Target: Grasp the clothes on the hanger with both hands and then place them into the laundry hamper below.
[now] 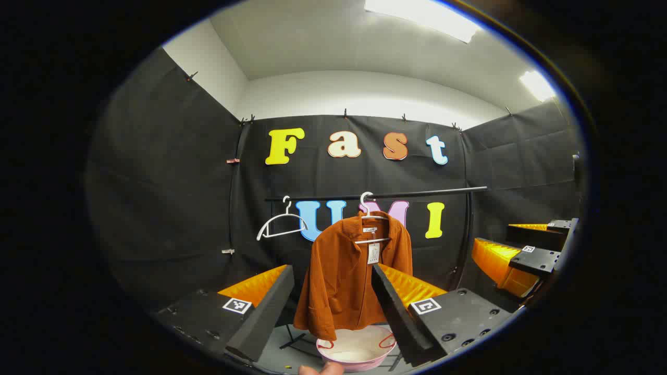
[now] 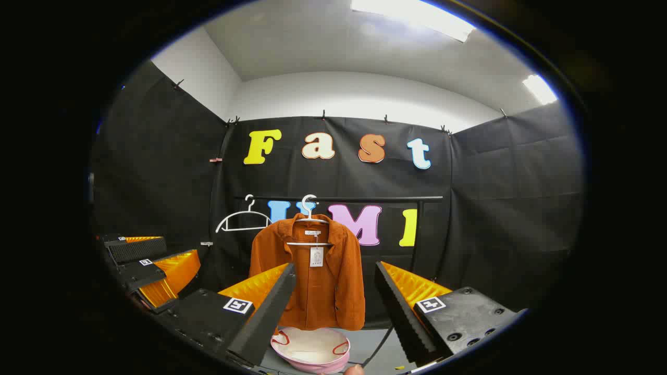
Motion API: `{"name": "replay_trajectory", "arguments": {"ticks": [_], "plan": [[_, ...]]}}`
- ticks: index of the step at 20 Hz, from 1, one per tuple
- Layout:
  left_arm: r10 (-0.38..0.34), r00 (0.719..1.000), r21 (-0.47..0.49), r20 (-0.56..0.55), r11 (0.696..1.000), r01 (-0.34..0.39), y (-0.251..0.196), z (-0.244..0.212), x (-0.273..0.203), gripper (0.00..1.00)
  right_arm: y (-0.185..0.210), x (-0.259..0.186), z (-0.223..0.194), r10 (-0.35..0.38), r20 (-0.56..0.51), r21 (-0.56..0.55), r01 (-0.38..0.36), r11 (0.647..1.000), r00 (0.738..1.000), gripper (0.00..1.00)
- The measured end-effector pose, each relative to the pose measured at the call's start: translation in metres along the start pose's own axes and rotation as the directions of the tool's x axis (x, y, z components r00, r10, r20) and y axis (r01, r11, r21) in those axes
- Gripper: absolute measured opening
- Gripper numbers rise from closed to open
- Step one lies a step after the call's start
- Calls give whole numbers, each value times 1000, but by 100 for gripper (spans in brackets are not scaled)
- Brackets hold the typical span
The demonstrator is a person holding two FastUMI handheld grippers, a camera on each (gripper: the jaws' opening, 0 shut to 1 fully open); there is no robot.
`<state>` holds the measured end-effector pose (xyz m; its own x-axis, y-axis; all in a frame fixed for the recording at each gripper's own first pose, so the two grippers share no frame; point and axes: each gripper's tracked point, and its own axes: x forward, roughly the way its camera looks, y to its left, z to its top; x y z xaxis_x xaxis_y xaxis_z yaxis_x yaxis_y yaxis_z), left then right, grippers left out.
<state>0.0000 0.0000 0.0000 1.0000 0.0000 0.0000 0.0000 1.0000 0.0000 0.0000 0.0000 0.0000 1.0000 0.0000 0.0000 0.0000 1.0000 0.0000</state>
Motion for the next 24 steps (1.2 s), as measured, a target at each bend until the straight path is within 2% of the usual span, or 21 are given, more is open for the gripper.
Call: {"name": "replay_trajectory", "arguments": {"ticks": [16, 21, 24], "plan": [[-16, 1000, 10, -7, 1000, 16, 2, -3, -1, 95, 1, -5, 1, -14, -6, 5, 14, 1000, 1000, 98], [-29, 999, -1, -14, 1000, 29, -5, -6, 12, 95, -5, -2, -2, -25, -17, -18, 24, 1000, 1000, 98], [-30, 1000, -1, -3, 1000, 30, -9, -7, 31, 95, -7, 16, -2, -18, -16, -10, 18, 1000, 1000, 98]]}}
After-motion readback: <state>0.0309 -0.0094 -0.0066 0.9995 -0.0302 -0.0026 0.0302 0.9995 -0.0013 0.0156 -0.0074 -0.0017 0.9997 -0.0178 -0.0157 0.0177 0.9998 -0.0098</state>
